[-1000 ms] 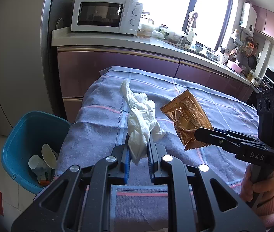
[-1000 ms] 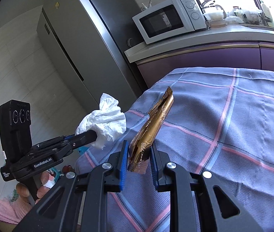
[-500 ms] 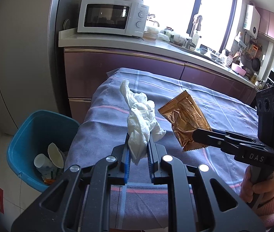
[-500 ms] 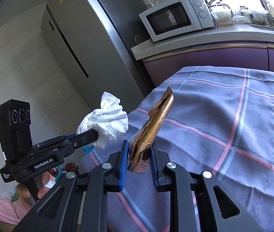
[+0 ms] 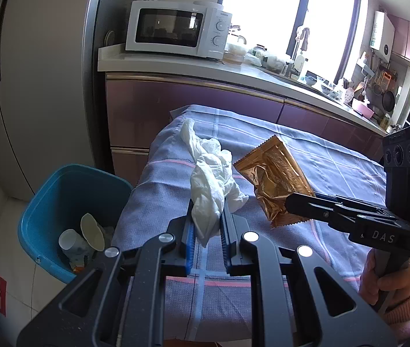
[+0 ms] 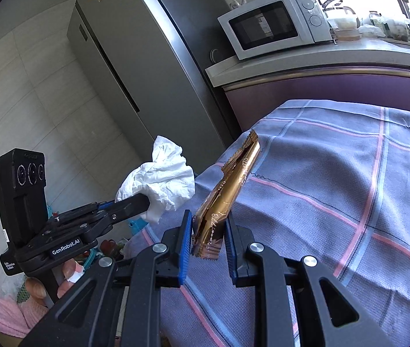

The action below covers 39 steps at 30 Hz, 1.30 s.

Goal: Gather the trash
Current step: 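Carry the tissue and brown wrapper to the teal bin and lower them in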

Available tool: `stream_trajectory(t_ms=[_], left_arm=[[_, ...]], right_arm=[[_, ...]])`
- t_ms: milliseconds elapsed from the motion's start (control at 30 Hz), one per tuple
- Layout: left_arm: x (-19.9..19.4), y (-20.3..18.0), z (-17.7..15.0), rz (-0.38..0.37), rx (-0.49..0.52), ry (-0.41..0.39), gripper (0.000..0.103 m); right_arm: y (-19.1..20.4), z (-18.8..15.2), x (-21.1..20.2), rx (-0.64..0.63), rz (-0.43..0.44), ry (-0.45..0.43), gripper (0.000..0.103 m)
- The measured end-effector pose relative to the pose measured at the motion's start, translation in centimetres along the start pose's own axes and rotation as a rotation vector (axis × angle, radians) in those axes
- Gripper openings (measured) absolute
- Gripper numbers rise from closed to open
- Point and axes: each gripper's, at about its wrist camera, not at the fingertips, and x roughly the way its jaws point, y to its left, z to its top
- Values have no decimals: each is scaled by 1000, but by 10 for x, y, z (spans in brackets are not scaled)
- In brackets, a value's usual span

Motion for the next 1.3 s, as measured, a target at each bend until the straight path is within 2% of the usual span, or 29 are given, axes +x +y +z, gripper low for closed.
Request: stream_trajectory(t_ms=[1300], left_arm=[[-14,56,-5,107,-104,-27,15]], right_arm=[[42,7,46,-87,67,74,21]])
